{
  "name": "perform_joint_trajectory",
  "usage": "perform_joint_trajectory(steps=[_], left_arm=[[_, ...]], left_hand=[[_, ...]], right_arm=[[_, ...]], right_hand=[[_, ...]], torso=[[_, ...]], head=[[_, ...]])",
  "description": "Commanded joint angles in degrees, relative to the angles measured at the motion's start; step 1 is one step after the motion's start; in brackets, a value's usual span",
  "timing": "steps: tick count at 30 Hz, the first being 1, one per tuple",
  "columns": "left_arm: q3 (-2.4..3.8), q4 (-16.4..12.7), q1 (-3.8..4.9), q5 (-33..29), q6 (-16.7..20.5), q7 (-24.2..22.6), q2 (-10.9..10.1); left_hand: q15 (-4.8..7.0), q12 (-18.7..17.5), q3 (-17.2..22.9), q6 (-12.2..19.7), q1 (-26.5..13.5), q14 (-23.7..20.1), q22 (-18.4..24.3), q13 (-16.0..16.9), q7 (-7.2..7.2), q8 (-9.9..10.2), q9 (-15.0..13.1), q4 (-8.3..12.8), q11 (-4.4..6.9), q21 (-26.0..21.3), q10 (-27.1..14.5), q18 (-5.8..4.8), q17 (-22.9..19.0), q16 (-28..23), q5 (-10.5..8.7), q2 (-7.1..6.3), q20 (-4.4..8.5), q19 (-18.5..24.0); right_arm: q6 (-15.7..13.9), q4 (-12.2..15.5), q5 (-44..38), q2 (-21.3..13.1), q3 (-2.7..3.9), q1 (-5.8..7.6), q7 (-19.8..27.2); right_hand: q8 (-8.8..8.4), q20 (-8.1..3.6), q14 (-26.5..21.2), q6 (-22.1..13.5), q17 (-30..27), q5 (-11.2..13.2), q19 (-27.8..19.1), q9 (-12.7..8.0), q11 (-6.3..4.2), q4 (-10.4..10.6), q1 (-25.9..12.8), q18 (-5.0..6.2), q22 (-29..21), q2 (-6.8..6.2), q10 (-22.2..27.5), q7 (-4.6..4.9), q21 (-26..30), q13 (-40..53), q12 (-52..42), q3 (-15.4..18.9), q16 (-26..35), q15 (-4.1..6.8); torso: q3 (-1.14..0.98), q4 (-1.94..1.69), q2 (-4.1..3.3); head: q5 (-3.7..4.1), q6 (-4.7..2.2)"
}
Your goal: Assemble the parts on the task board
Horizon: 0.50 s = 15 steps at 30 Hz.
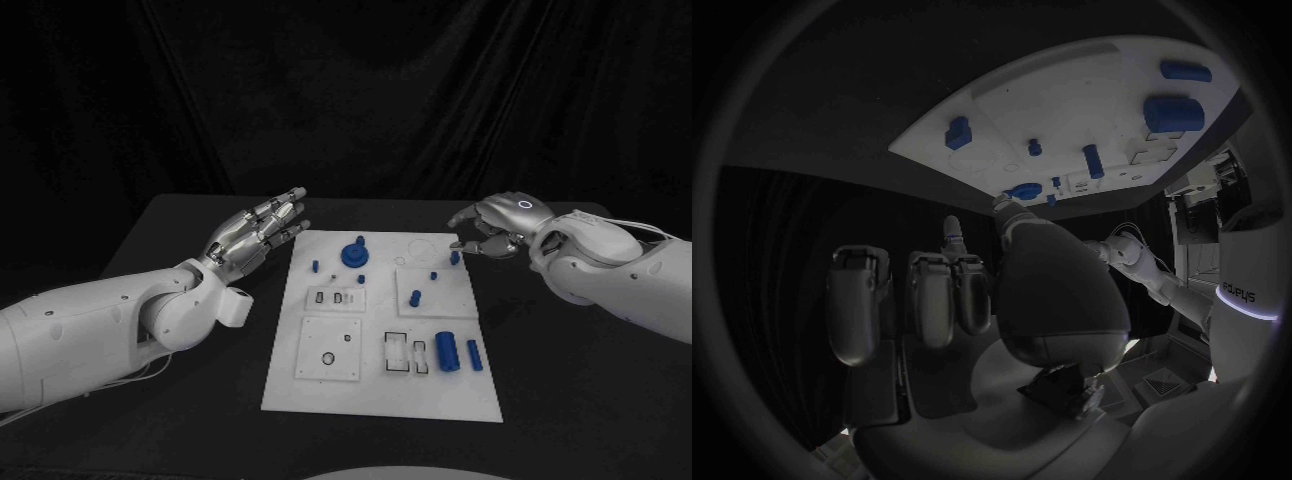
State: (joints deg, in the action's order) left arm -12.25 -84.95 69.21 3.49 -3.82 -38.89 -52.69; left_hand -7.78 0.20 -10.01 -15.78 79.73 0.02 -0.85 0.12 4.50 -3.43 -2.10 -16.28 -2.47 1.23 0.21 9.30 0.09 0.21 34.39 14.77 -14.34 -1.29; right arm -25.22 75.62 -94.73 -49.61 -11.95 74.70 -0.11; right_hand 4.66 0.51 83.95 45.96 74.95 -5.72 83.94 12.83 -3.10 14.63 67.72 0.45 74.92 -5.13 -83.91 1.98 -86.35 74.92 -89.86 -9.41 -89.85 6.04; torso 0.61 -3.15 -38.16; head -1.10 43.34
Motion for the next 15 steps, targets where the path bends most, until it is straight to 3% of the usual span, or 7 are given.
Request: perform_joint_trajectory(steps=[1, 5, 7, 8, 10, 15], left_arm=[[0.05, 0.02, -0.11, 0.16, -0.61, -7.02, 0.22], [0.05, 0.08, -0.15, 0.16, -0.73, -6.98, 0.30], [0.05, 0.13, -0.17, 0.16, -0.81, -6.94, 0.34], [0.05, 0.14, -0.17, 0.16, -0.83, -6.93, 0.34], [0.05, 0.17, -0.19, 0.16, -0.88, -6.90, 0.36], [0.05, 0.17, -0.21, 0.16, -0.94, -6.86, 0.37]], left_hand=[[-0.14, -0.15, 0.28, 0.15, 0.34, -0.02, 0.08, -0.06, -0.31, -0.06, 0.04, -0.12, -0.23, 0.00, -0.08, 0.86, -0.09, -0.21, 0.30, -0.10, 0.28, 0.01], [-0.14, -0.15, 0.35, 0.19, 0.48, -0.02, 0.08, -0.07, -0.32, -0.03, 0.05, -0.05, -0.24, 0.01, -0.08, 0.86, -0.09, -0.21, 0.43, -0.08, 0.28, 0.00], [-0.15, -0.15, 0.37, 0.22, 0.53, -0.02, 0.09, -0.07, -0.32, -0.02, 0.05, -0.02, -0.24, -0.01, -0.08, 0.86, -0.09, -0.21, 0.48, -0.08, 0.28, 0.02], [-0.15, -0.15, 0.37, 0.22, 0.53, -0.02, 0.09, -0.07, -0.32, -0.02, 0.05, -0.02, -0.24, -0.01, -0.08, 0.86, -0.09, -0.21, 0.48, -0.08, 0.28, 0.02], [-0.15, -0.15, 0.37, 0.22, 0.53, -0.02, 0.09, -0.07, -0.32, -0.02, 0.05, -0.02, -0.24, -0.01, -0.08, 0.86, -0.09, -0.21, 0.48, -0.08, 0.28, 0.02], [-0.15, -0.15, 0.37, 0.22, 0.53, -0.02, 0.09, -0.07, -0.32, -0.02, 0.05, -0.02, -0.24, -0.01, -0.08, 0.86, -0.09, -0.21, 0.48, -0.08, 0.28, 0.02]], right_arm=[[-0.73, -0.30, 0.66, -0.07, 0.03, -0.49, 0.27], [-0.42, -0.89, 0.72, 0.10, 0.03, -1.05, 0.31], [-0.46, -1.45, 0.74, 0.34, 0.03, -1.38, 0.43], [-0.49, -1.58, 0.75, 0.39, 0.03, -1.45, 0.46], [-0.59, -1.96, 0.75, 0.53, 0.03, -1.66, 0.58], [-0.72, -2.46, 0.76, 0.67, 0.03, -1.92, 0.70]], right_hand=[[0.22, 0.10, 6.05, 0.48, 15.05, 0.42, 4.26, -0.16, 0.32, -0.18, 0.85, 0.44, 13.91, -0.70, -6.09, 0.07, -0.28, 15.08, -0.14, 0.37, -0.15, -0.06], [0.22, 0.03, 6.05, 0.57, 15.05, 0.42, 4.35, -0.33, 0.29, -0.51, 2.52, 0.40, 13.96, -1.23, -6.09, 0.02, -0.43, 15.08, -0.14, 0.61, -0.15, 0.02], [0.22, 0.00, 6.05, 0.62, 15.05, 1.08, 4.33, -0.43, 0.30, -0.16, 2.98, 0.41, 13.95, -1.67, -6.09, 0.01, -0.40, 15.08, -0.14, 1.05, -0.15, 0.04], [0.19, 0.00, 6.05, 0.60, 15.05, 1.87, 4.32, -0.51, 0.25, 0.41, 2.89, 0.41, 13.94, -2.01, -6.09, 0.01, -0.38, 15.08, -0.14, 1.46, -0.15, 0.03], [0.11, -0.04, 6.05, 0.49, 15.05, 2.74, 4.31, -0.67, 0.23, 1.81, 2.57, 0.42, 13.93, -3.13, -6.09, -0.01, -0.35, 15.08, -0.14, 2.53, -0.15, 0.06], [0.08, -0.06, 6.05, 0.47, 15.05, 2.85, 4.35, -0.75, 0.19, 2.16, 2.27, 0.40, 13.96, -3.77, -6.09, -0.03, -0.43, 15.08, -0.14, 3.21, -0.15, 0.08]], torso=[[-0.09, 0.04, 0.03], [0.13, -0.08, -0.02], [0.21, -0.11, -0.01], [0.21, -0.11, -0.01], [0.24, -0.09, 0.06], [0.24, -0.14, 0.10]], head=[[0.37, -0.12], [0.75, 0.20], [0.67, 0.76], [0.67, 0.76], [0.64, 1.62], [1.01, 2.59]])
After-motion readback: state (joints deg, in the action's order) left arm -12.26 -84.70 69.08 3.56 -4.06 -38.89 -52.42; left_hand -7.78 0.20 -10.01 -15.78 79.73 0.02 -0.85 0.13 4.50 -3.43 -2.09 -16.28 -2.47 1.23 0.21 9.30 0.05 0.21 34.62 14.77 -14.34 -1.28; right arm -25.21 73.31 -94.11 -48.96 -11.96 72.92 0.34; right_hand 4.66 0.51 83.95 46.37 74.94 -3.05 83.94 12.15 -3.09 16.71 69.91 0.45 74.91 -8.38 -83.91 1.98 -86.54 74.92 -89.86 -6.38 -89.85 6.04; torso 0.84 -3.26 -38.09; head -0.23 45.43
